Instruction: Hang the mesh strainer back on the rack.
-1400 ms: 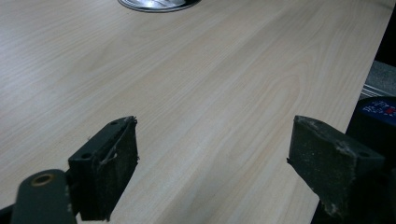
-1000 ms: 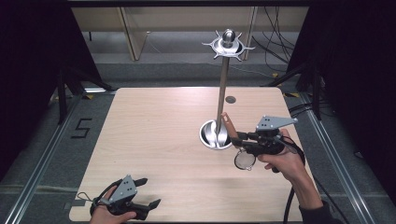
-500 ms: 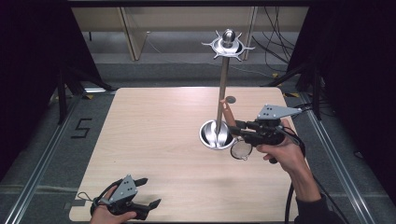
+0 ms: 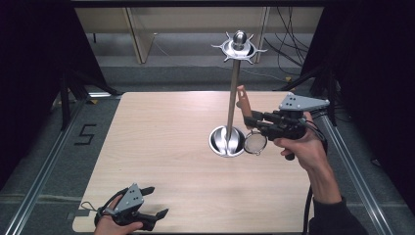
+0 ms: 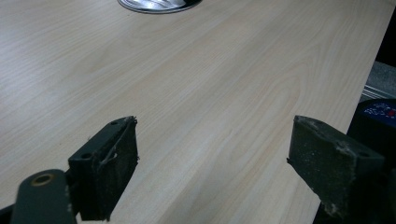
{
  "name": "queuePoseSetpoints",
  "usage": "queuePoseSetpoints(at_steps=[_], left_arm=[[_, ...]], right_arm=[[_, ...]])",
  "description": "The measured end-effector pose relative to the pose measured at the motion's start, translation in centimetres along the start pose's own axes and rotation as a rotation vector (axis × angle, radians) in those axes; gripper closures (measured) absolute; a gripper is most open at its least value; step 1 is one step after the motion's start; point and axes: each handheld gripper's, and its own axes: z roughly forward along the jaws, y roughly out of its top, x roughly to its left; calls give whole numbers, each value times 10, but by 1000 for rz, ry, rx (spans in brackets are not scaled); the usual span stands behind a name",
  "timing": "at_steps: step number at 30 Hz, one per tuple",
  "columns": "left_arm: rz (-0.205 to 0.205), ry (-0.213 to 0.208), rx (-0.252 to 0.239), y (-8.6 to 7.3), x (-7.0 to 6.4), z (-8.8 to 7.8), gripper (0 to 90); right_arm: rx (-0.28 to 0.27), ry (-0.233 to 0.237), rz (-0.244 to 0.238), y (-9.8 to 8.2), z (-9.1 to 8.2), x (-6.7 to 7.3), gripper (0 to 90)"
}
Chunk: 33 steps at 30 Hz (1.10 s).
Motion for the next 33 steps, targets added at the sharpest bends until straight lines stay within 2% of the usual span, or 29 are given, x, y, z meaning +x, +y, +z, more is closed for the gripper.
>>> queuePoseSetpoints(at_steps=[2, 5, 6, 7, 8, 9, 10, 12, 16, 23, 27, 33], left_arm=[[15, -5, 1, 1, 1, 0, 153], [10, 0, -3, 0, 0, 0, 153], [31, -2, -1, 1, 2, 0, 153], [-2, -3, 1, 0, 0, 0, 153], [27, -5, 2, 1, 2, 0, 153], [27, -5, 2, 1, 2, 0, 153], [24, -8, 0, 1, 1, 0, 153], [30, -5, 0, 1, 2, 0, 153], [29, -2, -2, 1, 2, 0, 153], [23, -9, -1, 0, 1, 0, 152], [20, -10, 0, 0, 1, 0, 152], [21, -11, -2, 0, 1, 1, 153]], right_arm=[[-13, -12, 4, 6, -4, -1, 714], [-27, -13, 5, 10, -5, -2, 714], [-22, -19, 10, 11, -6, -2, 714], [-33, -14, -2, 13, -6, -4, 714], [-40, -21, 9, 17, -9, -4, 714], [-55, -17, 0, 18, -8, -6, 714], [-47, -24, 17, 20, -10, -6, 714], [-48, -35, 1, 23, -10, -8, 714], [-61, -40, 0, 28, -12, -9, 714], [-80, -50, 17, 34, -16, -12, 714], [-95, -60, 3, 40, -19, -17, 714], [-94, -65, 28, 42, -16, -22, 714]])
